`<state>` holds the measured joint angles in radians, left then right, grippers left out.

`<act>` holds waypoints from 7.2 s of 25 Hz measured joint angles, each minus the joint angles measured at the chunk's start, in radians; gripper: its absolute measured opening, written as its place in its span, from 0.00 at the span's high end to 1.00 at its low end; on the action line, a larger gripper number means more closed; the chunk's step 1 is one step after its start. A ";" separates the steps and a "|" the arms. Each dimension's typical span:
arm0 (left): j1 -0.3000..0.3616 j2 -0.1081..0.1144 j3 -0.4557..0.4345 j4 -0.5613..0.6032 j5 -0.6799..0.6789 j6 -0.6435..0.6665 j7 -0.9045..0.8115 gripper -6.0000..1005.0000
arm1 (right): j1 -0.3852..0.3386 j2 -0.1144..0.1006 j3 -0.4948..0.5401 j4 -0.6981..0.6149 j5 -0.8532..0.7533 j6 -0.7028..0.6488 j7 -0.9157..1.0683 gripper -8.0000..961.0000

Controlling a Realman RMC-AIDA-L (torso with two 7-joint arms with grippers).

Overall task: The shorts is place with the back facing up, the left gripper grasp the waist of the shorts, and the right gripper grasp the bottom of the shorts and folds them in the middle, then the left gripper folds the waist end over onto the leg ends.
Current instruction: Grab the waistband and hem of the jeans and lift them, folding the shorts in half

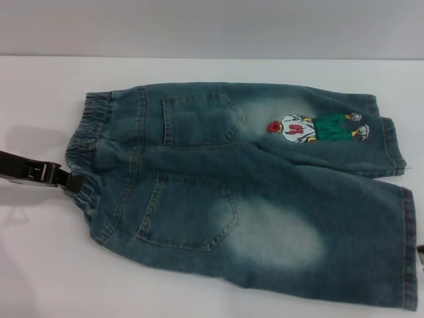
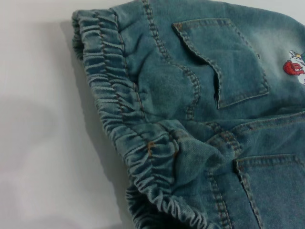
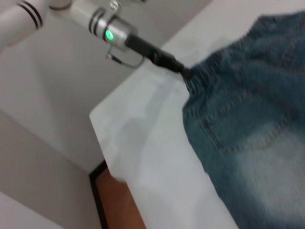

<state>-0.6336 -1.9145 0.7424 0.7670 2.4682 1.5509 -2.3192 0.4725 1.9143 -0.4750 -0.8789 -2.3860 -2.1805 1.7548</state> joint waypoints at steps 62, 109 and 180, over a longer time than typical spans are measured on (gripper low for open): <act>-0.010 0.000 -0.006 -0.001 -0.001 -0.002 -0.002 0.95 | 0.041 0.032 -0.100 0.074 -0.355 0.246 0.050 0.46; -0.021 0.000 -0.003 -0.003 0.000 -0.002 0.001 0.95 | 0.065 0.054 -0.137 0.077 -0.351 0.302 0.068 0.46; -0.027 -0.062 -0.176 -0.019 -0.062 -0.076 0.030 0.95 | -0.065 0.111 0.066 0.191 0.296 0.464 -0.296 0.97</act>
<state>-0.6610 -1.9766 0.5661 0.7478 2.4058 1.4744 -2.2897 0.4074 2.0250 -0.4089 -0.6880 -2.0902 -1.7163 1.4585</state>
